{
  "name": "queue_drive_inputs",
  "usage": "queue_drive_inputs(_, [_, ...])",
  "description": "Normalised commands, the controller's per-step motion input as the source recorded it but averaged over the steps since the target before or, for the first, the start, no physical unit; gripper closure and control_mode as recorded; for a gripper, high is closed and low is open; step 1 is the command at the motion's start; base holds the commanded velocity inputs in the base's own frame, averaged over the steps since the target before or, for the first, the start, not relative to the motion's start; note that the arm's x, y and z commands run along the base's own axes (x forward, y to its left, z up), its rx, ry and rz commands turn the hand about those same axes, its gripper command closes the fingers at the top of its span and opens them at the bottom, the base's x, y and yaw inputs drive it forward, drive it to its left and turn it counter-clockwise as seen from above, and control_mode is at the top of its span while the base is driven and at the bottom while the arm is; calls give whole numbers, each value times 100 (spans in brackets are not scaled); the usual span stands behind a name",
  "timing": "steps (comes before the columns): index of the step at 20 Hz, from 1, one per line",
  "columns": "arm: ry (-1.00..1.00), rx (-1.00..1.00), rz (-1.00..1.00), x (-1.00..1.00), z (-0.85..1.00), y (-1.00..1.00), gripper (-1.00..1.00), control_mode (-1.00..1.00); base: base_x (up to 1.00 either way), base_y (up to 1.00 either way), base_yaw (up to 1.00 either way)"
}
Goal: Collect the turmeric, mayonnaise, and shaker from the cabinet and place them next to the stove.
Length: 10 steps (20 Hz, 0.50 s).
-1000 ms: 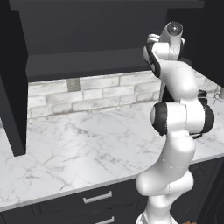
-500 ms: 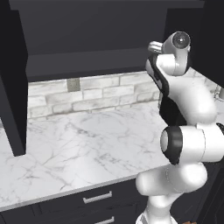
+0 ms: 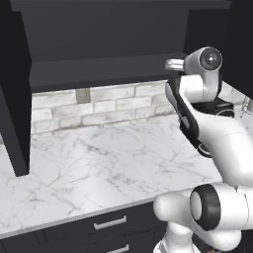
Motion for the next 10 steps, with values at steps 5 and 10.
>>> queue_drive_inputs(5, [3, -14, 17, -99, 0, 20, 100, -100, 0, 0, 0])
queue_drive_inputs(10, [2, -10, 14, -93, -12, 32, 100, -100, 0, 0, 0])
